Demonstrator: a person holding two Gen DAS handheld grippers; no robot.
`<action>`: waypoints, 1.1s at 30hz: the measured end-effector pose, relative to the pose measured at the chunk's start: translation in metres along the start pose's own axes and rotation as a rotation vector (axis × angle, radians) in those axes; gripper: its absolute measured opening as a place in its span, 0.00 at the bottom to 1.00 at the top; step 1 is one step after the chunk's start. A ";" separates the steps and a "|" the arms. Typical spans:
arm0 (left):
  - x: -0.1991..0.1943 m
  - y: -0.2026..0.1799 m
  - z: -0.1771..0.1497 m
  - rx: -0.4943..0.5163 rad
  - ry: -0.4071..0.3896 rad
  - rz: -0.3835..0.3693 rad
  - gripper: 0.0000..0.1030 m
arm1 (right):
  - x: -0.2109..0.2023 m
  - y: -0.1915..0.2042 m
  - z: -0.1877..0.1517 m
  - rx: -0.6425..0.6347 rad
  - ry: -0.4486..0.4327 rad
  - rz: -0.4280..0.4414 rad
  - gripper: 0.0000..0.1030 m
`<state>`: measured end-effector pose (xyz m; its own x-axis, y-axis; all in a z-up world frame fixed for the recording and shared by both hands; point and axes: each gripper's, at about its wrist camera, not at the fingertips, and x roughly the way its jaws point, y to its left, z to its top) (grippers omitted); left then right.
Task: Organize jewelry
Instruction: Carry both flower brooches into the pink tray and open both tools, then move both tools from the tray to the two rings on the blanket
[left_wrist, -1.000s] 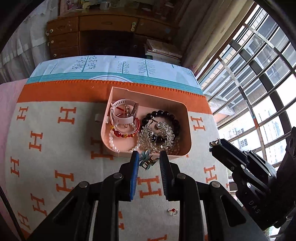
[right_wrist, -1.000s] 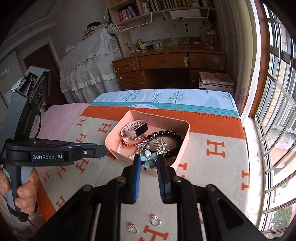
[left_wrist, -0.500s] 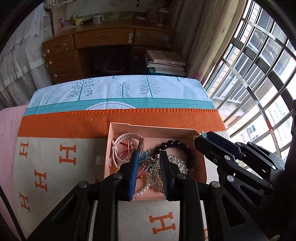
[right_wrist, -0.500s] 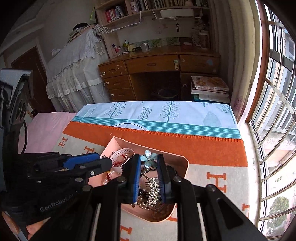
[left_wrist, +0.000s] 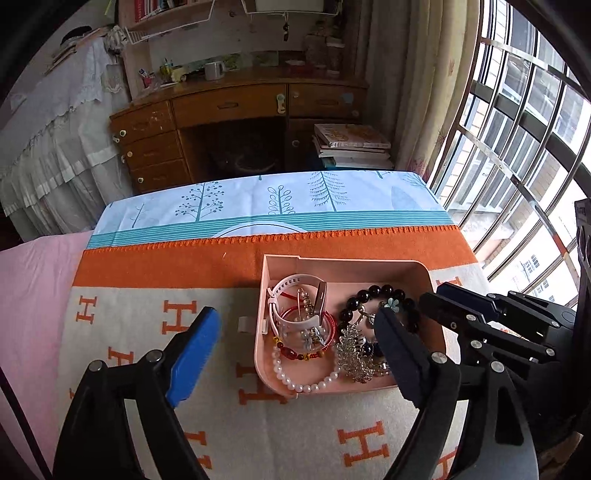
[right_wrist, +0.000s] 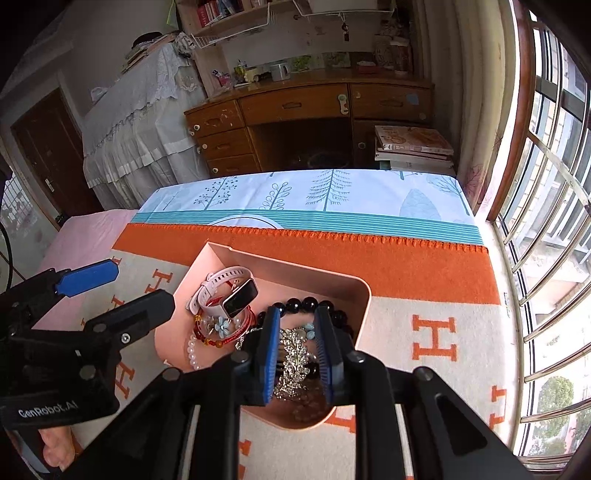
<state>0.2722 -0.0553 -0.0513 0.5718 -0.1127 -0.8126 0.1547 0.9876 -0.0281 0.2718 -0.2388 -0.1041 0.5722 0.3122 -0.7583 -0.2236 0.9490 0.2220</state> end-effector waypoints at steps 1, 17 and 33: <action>-0.003 0.000 -0.002 0.002 -0.005 0.004 0.84 | -0.004 0.000 -0.002 0.002 -0.003 0.005 0.19; -0.079 -0.012 -0.053 -0.022 -0.095 0.029 0.86 | -0.070 0.005 -0.060 -0.012 -0.059 0.009 0.31; -0.097 -0.028 -0.119 -0.042 -0.038 -0.046 0.98 | -0.107 -0.002 -0.123 0.010 -0.078 -0.013 0.31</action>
<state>0.1160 -0.0594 -0.0409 0.5952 -0.1618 -0.7871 0.1483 0.9848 -0.0903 0.1138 -0.2790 -0.0989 0.6347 0.3015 -0.7115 -0.2080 0.9534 0.2184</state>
